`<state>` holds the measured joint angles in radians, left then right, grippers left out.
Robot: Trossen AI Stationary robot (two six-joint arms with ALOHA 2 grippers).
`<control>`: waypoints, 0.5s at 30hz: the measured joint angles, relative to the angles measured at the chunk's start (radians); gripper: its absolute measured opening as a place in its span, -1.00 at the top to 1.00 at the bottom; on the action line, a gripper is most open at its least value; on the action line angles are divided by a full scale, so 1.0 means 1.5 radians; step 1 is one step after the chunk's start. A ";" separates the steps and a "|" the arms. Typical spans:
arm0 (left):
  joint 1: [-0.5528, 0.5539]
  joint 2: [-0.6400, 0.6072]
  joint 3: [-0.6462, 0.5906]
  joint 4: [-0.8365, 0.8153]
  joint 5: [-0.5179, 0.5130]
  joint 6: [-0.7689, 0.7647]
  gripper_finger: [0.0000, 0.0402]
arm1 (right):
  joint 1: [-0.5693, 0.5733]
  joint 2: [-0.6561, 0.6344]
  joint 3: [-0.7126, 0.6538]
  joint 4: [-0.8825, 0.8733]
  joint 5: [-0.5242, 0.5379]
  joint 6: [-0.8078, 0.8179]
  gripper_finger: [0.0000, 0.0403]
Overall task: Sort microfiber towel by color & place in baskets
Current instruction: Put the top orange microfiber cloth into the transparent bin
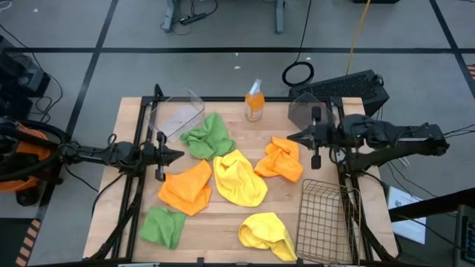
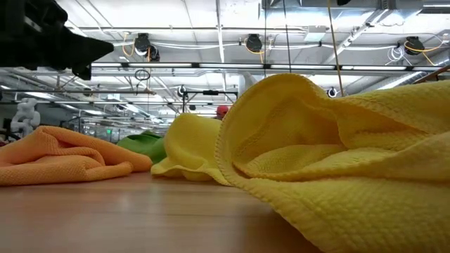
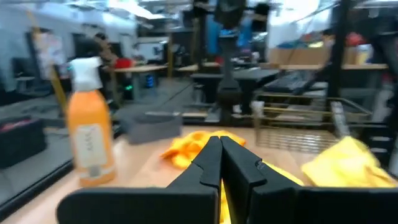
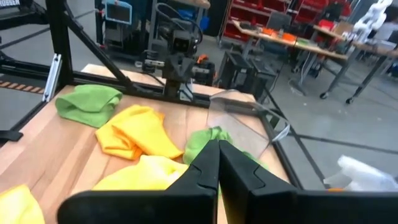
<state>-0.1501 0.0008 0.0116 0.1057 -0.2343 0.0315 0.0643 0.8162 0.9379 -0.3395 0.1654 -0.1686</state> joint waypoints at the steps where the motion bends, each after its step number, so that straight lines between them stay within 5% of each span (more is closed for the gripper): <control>1: 0.000 0.003 0.006 -0.006 -0.010 0.000 0.96 | 0.000 0.003 0.000 0.000 0.000 0.004 1.00; 15: 0.000 0.181 0.274 -0.079 -0.115 0.054 0.96 | -0.001 0.034 0.000 -0.038 0.049 0.050 1.00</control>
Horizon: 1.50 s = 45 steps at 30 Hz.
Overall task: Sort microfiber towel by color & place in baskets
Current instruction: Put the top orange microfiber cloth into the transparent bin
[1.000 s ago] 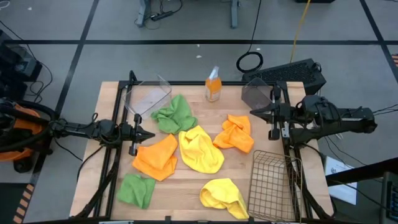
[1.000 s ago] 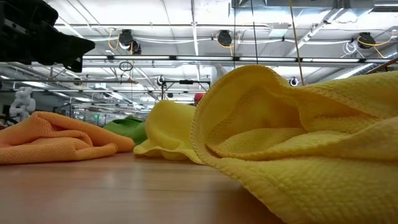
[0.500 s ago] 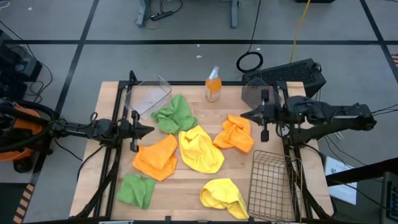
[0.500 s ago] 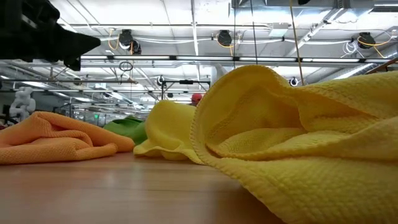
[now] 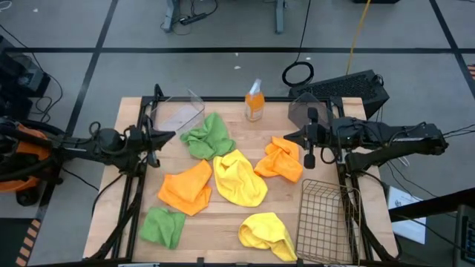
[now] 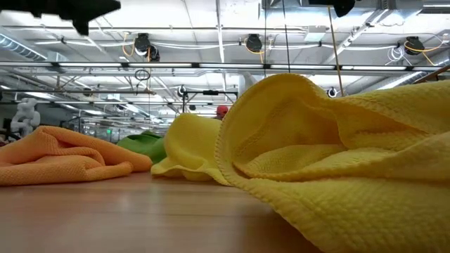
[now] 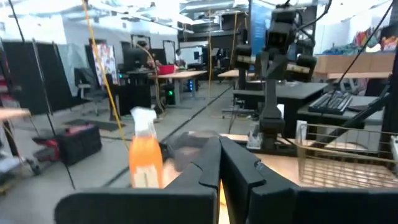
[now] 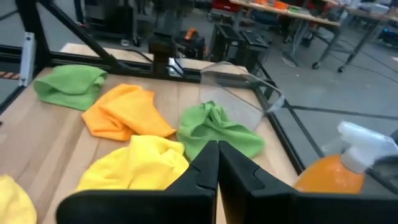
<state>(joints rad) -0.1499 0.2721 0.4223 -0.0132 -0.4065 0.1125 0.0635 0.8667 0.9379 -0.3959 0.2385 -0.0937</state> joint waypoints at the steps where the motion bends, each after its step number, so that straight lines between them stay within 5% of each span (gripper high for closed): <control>1: 0.000 0.019 0.021 0.001 0.000 0.016 0.96 | 0.000 0.002 0.000 -0.002 0.000 0.000 1.00; 19: -0.001 0.297 0.326 -0.178 0.027 0.016 0.96 | 0.000 0.014 0.000 -0.028 0.000 0.026 1.00; 38: -0.001 0.426 0.345 -0.195 0.077 0.016 0.96 | 0.000 0.063 0.000 -0.224 -0.002 0.211 0.99; 45: -0.001 0.482 0.345 -0.195 0.077 0.016 0.96 | 0.000 0.141 0.000 -0.267 -0.004 0.232 0.66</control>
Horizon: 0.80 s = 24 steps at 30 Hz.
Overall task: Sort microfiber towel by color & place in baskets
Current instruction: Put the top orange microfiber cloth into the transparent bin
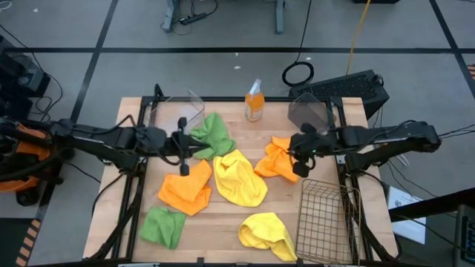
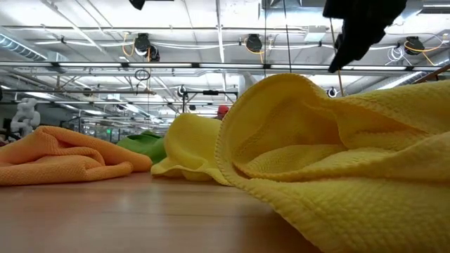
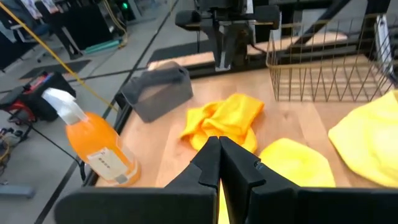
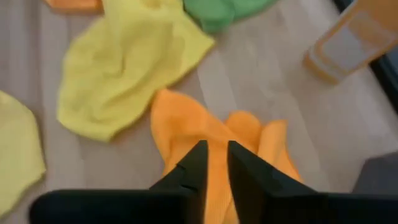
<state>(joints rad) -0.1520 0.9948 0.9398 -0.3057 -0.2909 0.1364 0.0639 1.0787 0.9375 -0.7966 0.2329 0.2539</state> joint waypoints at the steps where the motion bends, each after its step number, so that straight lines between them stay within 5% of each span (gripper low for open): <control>1: 0.000 0.007 0.000 0.000 0.000 0.000 0.96 | 0.000 0.013 0.000 -0.005 0.000 0.000 0.59; 13: -0.009 0.074 0.000 0.006 0.001 -0.018 0.96 | -0.001 0.171 0.000 -0.020 -0.002 -0.007 -0.22; 24: -0.048 0.108 0.000 0.014 0.001 -0.018 0.96 | -0.031 0.274 -0.001 0.004 0.001 -0.005 -0.36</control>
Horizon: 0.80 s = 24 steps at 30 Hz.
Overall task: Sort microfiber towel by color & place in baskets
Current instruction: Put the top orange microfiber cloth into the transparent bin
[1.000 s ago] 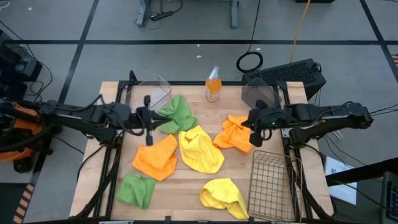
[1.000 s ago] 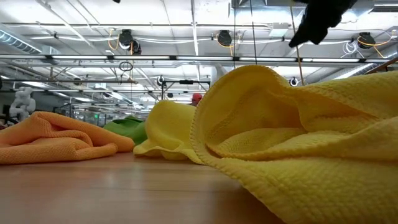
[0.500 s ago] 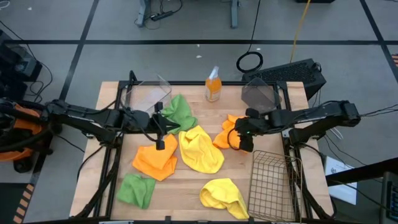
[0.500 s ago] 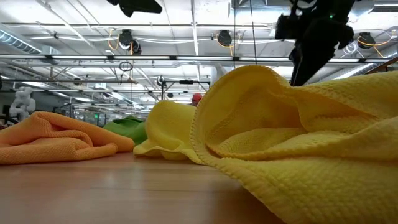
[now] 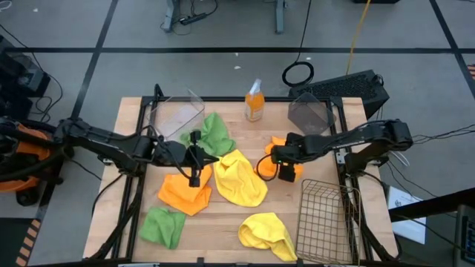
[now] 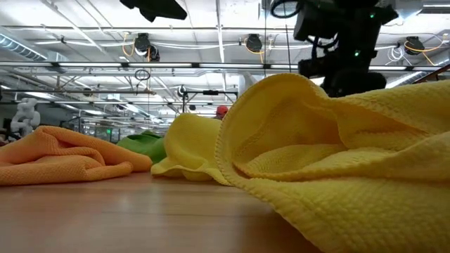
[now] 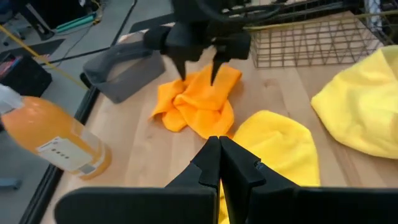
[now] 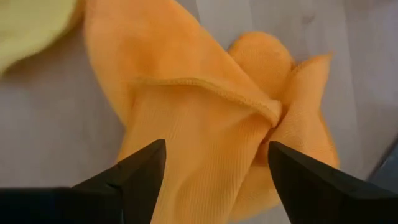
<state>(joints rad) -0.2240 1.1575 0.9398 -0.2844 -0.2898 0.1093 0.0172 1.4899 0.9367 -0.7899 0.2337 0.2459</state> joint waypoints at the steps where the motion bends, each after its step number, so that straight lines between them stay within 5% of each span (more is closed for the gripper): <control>1: -0.003 0.002 0.000 -0.001 0.000 0.000 0.96 | -0.004 0.010 0.000 0.008 0.000 -0.002 -0.36; 14: -0.030 0.053 0.000 0.009 0.000 0.000 0.96 | -0.039 0.128 0.000 0.049 -0.006 -0.040 -0.22; 24: -0.030 0.057 0.000 0.021 0.000 0.000 0.96 | -0.051 0.157 0.002 0.084 -0.038 -0.060 0.52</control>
<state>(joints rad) -0.2691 1.2423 0.9394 -0.2526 -0.2905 0.1092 -0.0589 1.7258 0.9400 -0.6644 0.1762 0.1562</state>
